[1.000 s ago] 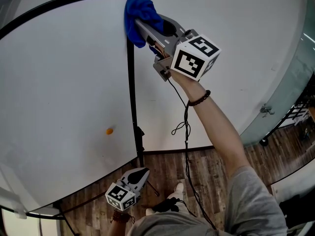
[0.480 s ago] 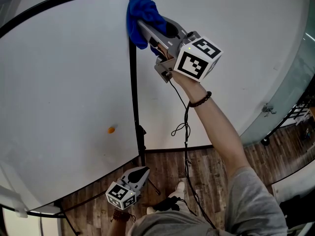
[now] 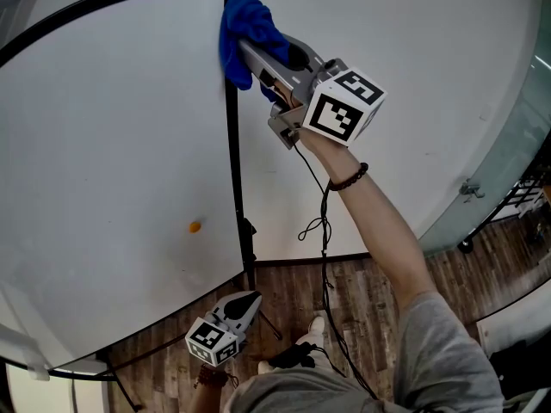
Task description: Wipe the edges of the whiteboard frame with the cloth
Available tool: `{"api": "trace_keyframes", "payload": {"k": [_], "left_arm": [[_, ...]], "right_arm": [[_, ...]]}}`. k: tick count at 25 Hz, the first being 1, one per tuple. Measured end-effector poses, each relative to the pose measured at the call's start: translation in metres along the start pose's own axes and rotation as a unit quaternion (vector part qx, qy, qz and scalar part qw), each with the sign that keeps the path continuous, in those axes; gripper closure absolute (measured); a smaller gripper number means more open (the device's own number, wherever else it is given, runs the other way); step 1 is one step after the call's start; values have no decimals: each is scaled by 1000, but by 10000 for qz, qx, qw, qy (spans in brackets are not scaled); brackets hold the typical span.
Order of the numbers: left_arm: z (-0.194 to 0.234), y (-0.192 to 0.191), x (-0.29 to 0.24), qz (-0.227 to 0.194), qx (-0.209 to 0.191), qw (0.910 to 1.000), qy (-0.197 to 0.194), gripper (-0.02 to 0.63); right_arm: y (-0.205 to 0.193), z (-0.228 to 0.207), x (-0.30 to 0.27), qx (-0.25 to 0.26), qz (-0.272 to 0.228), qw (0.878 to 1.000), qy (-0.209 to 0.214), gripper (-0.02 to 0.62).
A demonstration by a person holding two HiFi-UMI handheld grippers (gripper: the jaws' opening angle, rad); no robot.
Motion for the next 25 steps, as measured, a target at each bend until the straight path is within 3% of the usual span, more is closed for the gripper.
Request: {"api": "trace_keyframes", "payload": {"k": [25], "left_arm": [[0, -9, -1, 53, 10, 10000, 57, 586]], "right_arm": [[-28, 13, 14, -190, 164, 9997, -10, 479]]}}
Point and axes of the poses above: the fingertips, and each gripper's own axes: x backward along the fingers, z to its left, y out of its top, the point moved 1 cm from there along x, backward along the fingers, and after that the axes turned 12 degrees about x, right-handed, at the moved point
